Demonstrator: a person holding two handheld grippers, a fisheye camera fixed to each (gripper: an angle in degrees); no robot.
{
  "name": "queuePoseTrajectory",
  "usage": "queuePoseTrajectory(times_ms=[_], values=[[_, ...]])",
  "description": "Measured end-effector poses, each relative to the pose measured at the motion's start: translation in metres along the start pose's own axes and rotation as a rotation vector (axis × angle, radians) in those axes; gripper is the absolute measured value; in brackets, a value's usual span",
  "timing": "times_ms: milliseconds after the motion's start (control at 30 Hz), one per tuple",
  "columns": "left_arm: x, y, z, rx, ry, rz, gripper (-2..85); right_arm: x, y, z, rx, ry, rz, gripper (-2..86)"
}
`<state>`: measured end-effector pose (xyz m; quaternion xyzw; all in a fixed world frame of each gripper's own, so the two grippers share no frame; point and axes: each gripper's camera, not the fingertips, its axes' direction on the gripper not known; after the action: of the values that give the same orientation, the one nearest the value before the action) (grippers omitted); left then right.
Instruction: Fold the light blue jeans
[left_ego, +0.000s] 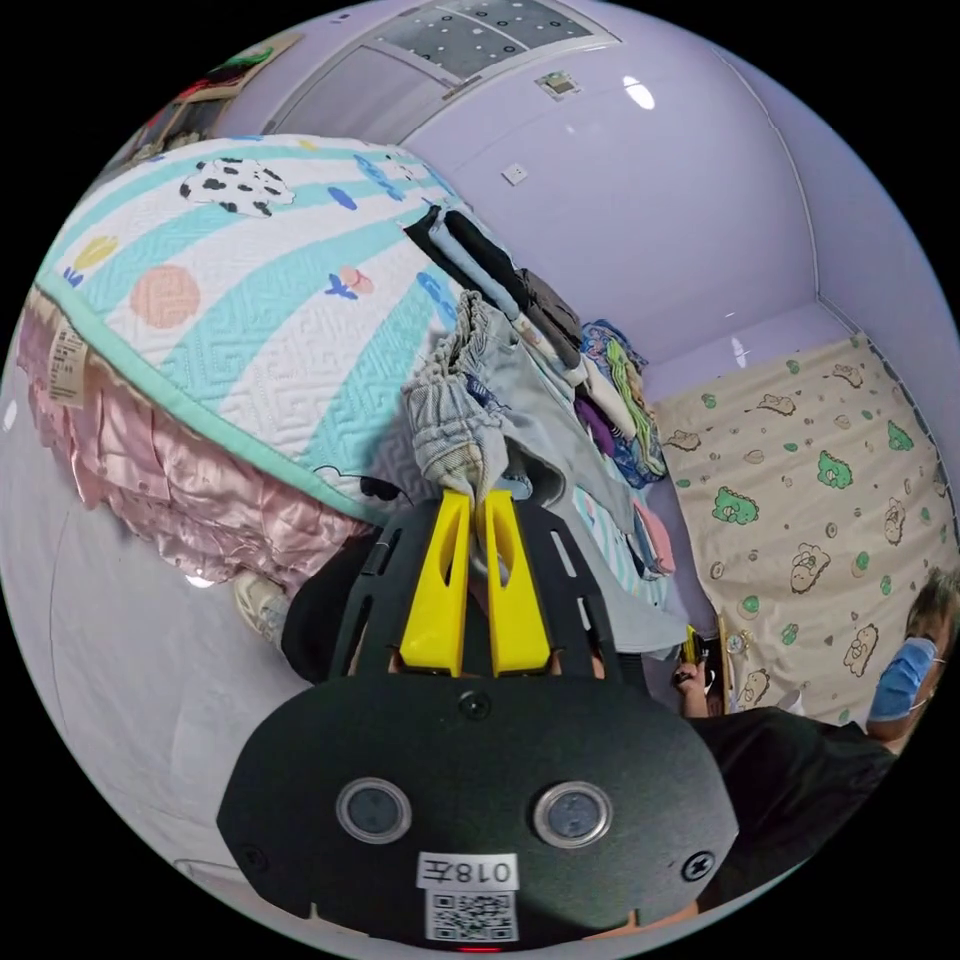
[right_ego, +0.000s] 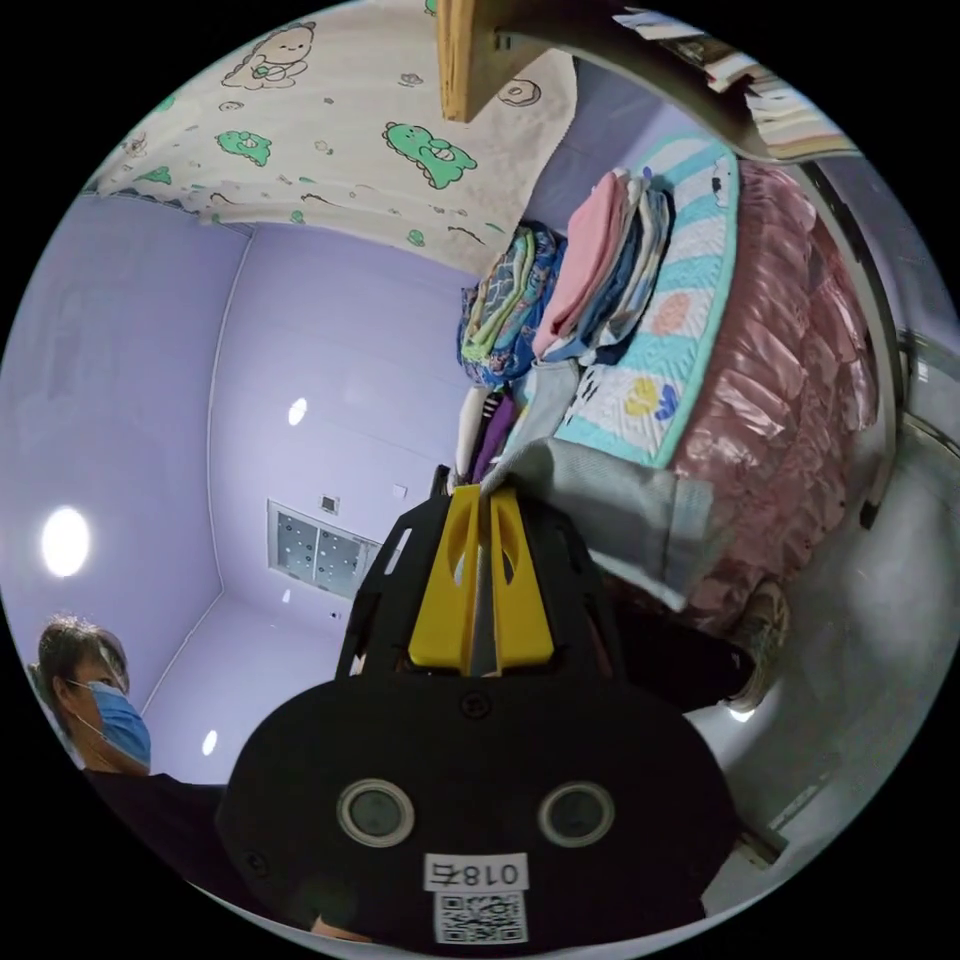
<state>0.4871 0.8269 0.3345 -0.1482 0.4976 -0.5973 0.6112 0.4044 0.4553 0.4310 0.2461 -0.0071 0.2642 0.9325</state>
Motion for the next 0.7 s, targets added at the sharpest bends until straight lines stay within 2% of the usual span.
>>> queuePoseTrajectory(times_ms=[200, 333, 433, 533, 700], values=[[0.023, -0.038, -0.015, 0.085, 0.067, 0.065, -1.1, -0.069, -0.034, 0.025, 0.066, -0.028, -0.101, 0.3], [0.027, -0.081, -0.016, 0.178, 0.199, 0.025, -1.1, -0.105, -0.075, 0.053, 0.124, -0.072, -0.112, 0.2], [0.028, -0.129, 0.005, 0.213, 0.294, -0.035, -1.0, -0.138, -0.123, 0.105, 0.100, -0.045, -0.147, 0.2], [0.029, -0.187, 0.047, 0.240, 0.325, -0.137, -1.0, -0.163, -0.173, 0.191, 0.033, 0.070, -0.168, 0.2], [0.022, -0.262, 0.136, 0.274, 0.220, -0.319, -1.0, -0.123, -0.234, 0.346, -0.066, 0.236, -0.019, 0.4]])
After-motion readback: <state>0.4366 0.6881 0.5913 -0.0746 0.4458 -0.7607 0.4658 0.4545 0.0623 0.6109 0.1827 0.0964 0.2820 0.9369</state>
